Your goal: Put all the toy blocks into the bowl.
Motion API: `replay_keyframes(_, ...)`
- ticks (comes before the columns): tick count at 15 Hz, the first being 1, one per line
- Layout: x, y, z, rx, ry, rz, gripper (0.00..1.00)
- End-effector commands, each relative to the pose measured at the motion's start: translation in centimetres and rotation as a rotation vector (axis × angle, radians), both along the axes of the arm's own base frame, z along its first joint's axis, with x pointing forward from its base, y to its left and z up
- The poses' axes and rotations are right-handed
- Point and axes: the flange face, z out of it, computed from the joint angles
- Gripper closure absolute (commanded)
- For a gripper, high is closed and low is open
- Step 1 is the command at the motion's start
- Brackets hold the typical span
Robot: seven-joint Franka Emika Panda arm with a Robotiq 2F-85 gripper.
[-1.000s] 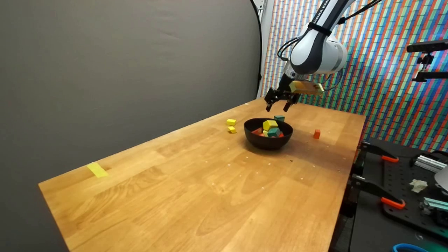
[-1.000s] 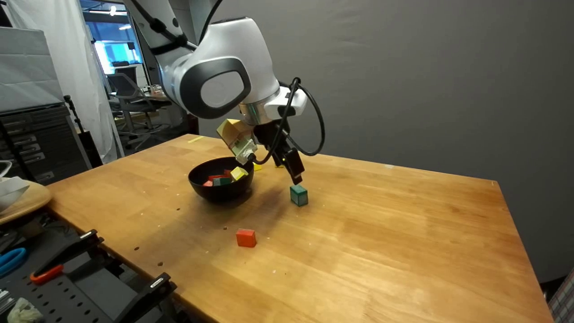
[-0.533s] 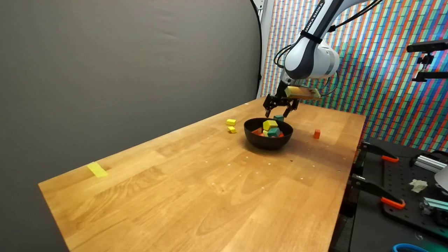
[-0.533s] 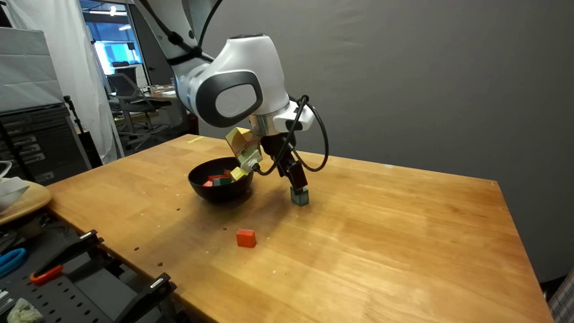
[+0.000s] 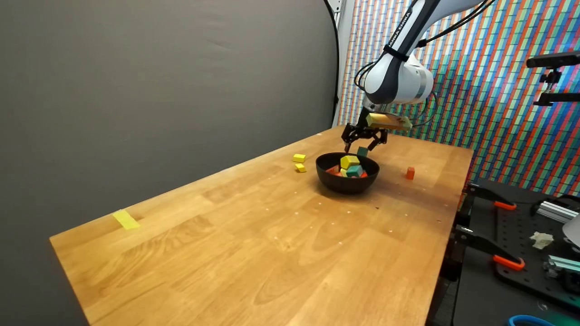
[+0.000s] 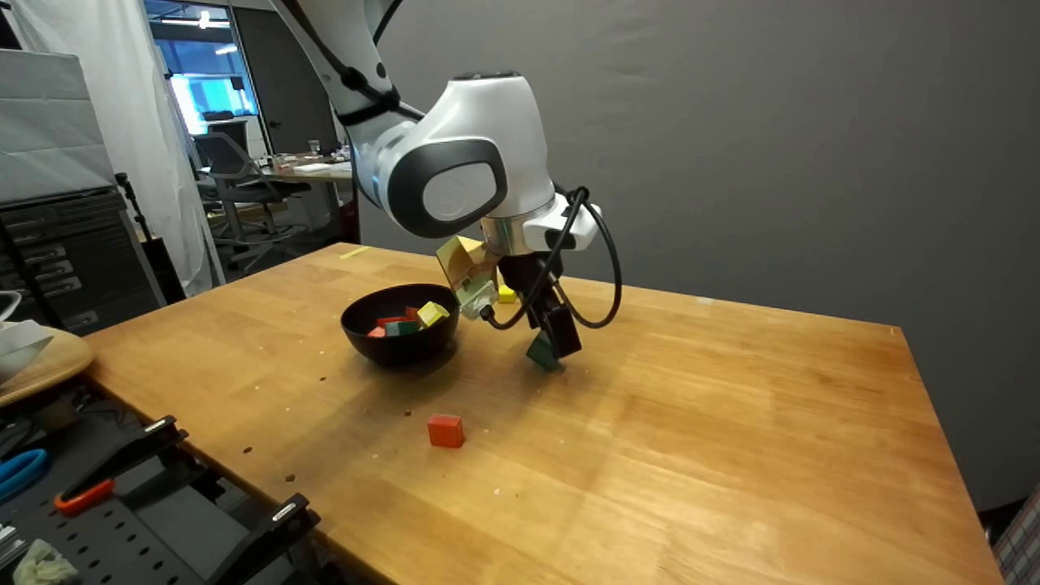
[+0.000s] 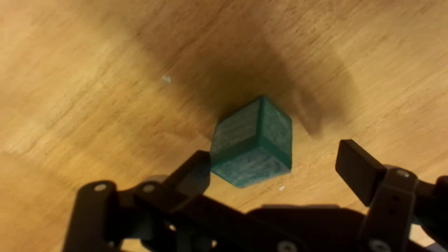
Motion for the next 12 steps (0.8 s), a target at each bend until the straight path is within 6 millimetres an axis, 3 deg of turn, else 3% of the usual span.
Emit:
replay_keyframes(1, 0.44, -1.04, 0.53, 0.018, -0.004, -0.035, 0.00)
replay_keyframes(8, -0.45, -1.50, 0.51, 0.041, 0.022, -0.060, 0.00)
replay_keyframes(9, -0.50, -1.42, 0.37, 0.048, 0.028, -0.062, 0.05)
replay_keyframes(10, -0.54, -1.33, 0.26, 0.055, 0.035, -0.063, 0.26)
replay_keyframes(12, -0.48, -1.13, 0.15, 0.077, 0.046, -0.067, 0.30)
